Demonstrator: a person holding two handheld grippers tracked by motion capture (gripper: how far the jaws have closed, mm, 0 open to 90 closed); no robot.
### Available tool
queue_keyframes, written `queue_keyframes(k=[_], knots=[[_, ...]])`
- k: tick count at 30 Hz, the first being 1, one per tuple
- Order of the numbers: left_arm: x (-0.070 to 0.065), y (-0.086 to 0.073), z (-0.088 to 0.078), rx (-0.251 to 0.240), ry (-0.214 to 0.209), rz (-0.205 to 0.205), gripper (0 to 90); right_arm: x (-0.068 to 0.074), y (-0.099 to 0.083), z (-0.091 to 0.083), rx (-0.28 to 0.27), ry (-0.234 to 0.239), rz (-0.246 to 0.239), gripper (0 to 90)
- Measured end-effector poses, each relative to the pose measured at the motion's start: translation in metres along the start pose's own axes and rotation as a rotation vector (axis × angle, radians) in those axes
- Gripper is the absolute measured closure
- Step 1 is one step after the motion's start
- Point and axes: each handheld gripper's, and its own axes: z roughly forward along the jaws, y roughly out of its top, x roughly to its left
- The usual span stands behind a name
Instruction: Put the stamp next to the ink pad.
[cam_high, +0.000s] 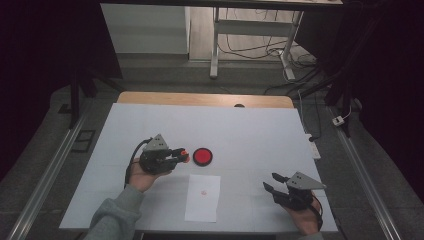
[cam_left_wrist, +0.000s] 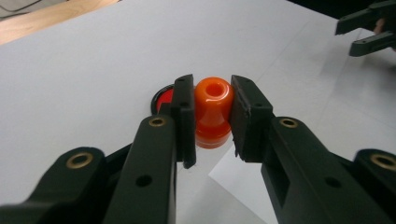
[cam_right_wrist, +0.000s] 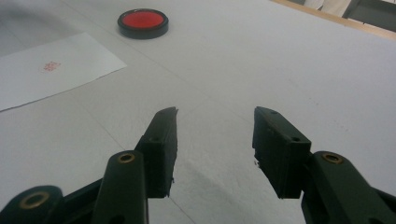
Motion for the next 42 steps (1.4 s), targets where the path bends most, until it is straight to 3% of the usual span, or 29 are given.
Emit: queue_keyframes(k=[14,30,37,42], knots=[[0.013,-0.009,0.017,0.06,0.061,-0.019,72.2,0.0,0.0,0.001,0.005,0.002,0.002,49.4],[0.022,-0.026,0.047,0.13,0.127,-0.036,71.9,-0.001,0.0,0.001,0.009,0.001,0.003,49.2],[0.022,-0.033,0.057,0.171,0.124,-0.029,71.7,0.0,0.0,0.001,0.008,0.002,0.0,49.1],[0.022,-0.035,0.058,0.173,0.115,-0.034,71.2,-0.001,0.0,0.001,0.008,-0.001,0.002,49.1]])
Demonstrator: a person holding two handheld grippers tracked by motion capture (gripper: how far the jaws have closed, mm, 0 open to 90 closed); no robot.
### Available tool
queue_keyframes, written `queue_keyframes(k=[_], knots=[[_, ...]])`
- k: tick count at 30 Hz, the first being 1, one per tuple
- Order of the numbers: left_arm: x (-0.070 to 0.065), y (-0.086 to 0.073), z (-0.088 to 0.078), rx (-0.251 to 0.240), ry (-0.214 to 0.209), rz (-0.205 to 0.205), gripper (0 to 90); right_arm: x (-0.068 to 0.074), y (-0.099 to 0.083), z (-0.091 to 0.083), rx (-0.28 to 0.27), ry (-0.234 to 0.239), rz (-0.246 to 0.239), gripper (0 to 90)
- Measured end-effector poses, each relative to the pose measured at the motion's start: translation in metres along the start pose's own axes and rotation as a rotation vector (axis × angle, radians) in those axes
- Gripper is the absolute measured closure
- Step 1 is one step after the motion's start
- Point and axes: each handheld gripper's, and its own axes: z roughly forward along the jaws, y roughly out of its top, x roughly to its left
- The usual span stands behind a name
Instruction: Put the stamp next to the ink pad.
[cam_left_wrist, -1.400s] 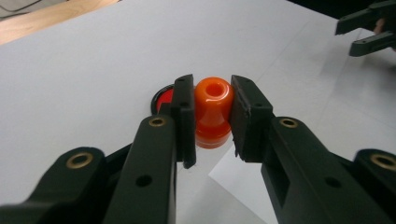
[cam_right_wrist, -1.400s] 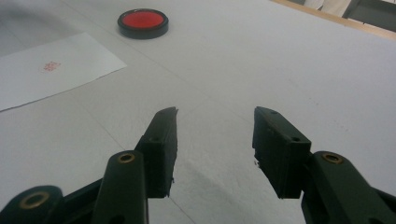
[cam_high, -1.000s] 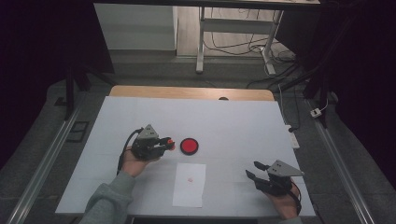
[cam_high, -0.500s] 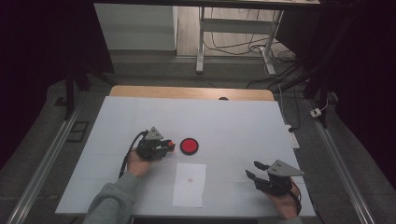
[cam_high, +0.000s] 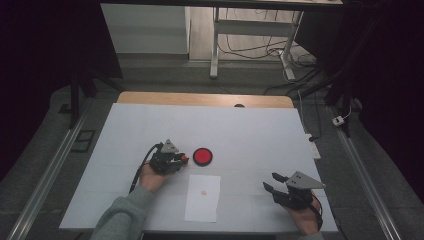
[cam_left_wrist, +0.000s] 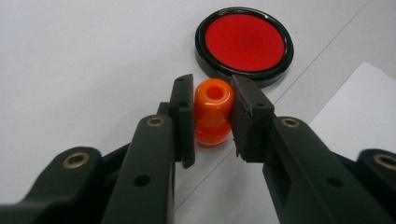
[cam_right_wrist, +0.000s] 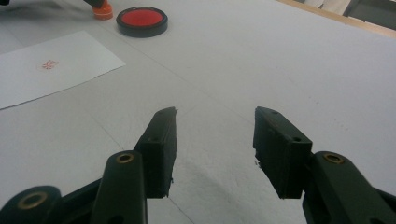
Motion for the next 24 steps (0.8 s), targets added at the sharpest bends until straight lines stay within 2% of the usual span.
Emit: queue_keyframes(k=[3,7,10,13,17,24], knots=[[0.0,0.0,0.0,-0.001,-0.004,-0.004,70.0,0.0,0.0,0.0,0.0,0.0,0.002,49.0],[-0.001,0.001,0.0,-0.008,0.002,-0.001,53.4,0.0,0.0,0.0,-0.002,0.0,0.002,49.0],[-0.002,0.003,-0.004,-0.047,0.01,-0.022,40.2,-0.001,0.0,0.0,-0.007,-0.001,0.0,48.9],[-0.003,0.004,-0.011,-0.082,0.019,-0.037,32.6,-0.001,0.0,0.0,-0.005,-0.001,0.001,48.9],[-0.004,0.005,-0.021,-0.11,0.021,-0.041,29.4,-0.001,0.001,0.0,-0.007,-0.001,0.002,48.9],[-0.008,0.006,-0.042,-0.129,-0.017,-0.041,28.1,-0.002,0.001,-0.001,-0.009,0.0,0.0,48.9]])
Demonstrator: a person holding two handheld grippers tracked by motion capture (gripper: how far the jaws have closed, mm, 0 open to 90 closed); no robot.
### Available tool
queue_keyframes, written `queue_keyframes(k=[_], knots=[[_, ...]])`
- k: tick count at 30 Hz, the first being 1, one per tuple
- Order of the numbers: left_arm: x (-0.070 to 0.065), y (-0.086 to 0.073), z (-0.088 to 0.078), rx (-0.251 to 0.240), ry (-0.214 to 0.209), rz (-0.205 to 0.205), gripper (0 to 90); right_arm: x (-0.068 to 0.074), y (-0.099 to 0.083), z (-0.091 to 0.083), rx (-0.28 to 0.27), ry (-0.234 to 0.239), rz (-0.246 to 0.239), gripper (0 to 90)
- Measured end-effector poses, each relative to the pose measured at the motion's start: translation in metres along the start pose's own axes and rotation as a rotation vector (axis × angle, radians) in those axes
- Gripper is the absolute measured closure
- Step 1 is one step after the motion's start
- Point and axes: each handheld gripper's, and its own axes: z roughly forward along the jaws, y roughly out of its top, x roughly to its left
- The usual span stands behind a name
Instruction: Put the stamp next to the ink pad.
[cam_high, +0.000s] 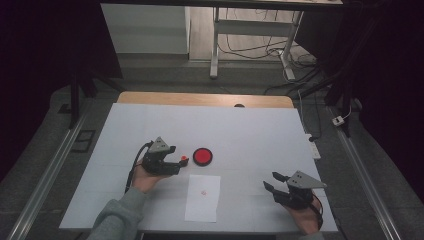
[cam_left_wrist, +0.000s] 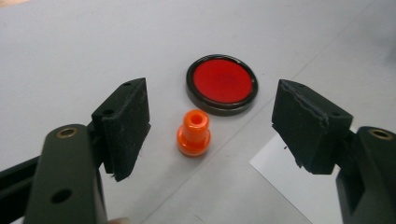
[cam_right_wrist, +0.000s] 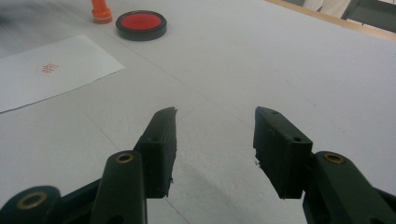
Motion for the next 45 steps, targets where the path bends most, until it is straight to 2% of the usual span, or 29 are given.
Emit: queue_keyframes(k=[8,12,15,22,34,40,45], knots=[[-0.009,0.0,-0.016,0.001,-0.036,0.036,28.5,-0.001,0.0,-0.001,-0.005,-0.008,-0.011,48.7],[-0.013,-0.005,-0.029,0.006,-0.043,0.066,28.8,-0.001,0.0,-0.001,0.001,-0.011,-0.016,48.6],[-0.014,-0.011,-0.037,0.007,-0.047,0.071,29.0,-0.001,0.0,-0.001,-0.005,-0.014,-0.02,48.4],[-0.013,-0.028,-0.056,0.0,-0.037,0.051,29.4,-0.003,0.0,-0.002,0.0,-0.017,-0.029,48.2],[-0.012,-0.061,-0.077,0.025,-0.015,0.014,29.4,-0.005,-0.001,-0.002,0.008,-0.021,-0.038,48.1],[-0.007,-0.074,-0.081,0.044,-0.001,-0.008,29.4,-0.005,-0.002,-0.002,0.011,-0.021,-0.038,48.2],[-0.004,-0.077,-0.082,0.041,-0.001,-0.023,29.4,-0.005,-0.001,-0.001,0.008,-0.018,-0.043,48.1]])
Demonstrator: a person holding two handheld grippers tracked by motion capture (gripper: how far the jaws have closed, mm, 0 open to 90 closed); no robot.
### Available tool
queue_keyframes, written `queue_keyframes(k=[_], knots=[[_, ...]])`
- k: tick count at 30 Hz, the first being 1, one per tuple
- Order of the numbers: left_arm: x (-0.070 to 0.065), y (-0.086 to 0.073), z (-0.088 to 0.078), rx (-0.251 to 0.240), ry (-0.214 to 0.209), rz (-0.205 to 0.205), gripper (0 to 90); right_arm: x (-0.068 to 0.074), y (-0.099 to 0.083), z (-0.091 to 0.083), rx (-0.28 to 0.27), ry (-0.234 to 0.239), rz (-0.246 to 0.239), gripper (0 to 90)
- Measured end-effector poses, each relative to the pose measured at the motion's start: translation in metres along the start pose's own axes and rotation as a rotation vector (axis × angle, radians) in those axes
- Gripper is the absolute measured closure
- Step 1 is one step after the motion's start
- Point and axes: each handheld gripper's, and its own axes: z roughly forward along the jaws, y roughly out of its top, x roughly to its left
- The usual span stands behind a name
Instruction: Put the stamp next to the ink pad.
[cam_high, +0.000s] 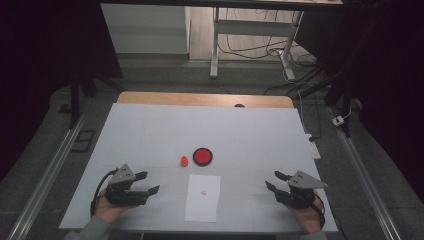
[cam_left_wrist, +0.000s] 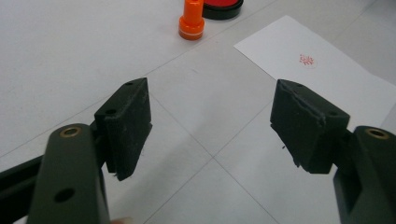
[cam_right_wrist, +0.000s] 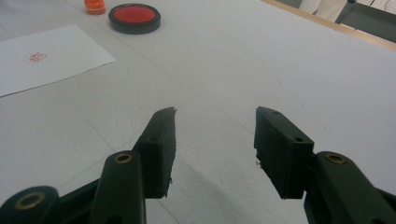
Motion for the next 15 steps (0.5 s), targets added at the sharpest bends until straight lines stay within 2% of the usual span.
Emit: queue_keyframes(k=[7,15], knots=[[0.0001,-0.0016,0.0,0.006,0.001,-0.004,29.4,0.0015,0.0021,-0.001,-0.022,0.003,-0.01,48.2],[0.0002,-0.0011,0.0007,0.008,-0.002,-0.003,29.3,0.0021,0.0023,-0.0005,-0.023,0.007,-0.021,47.4]])
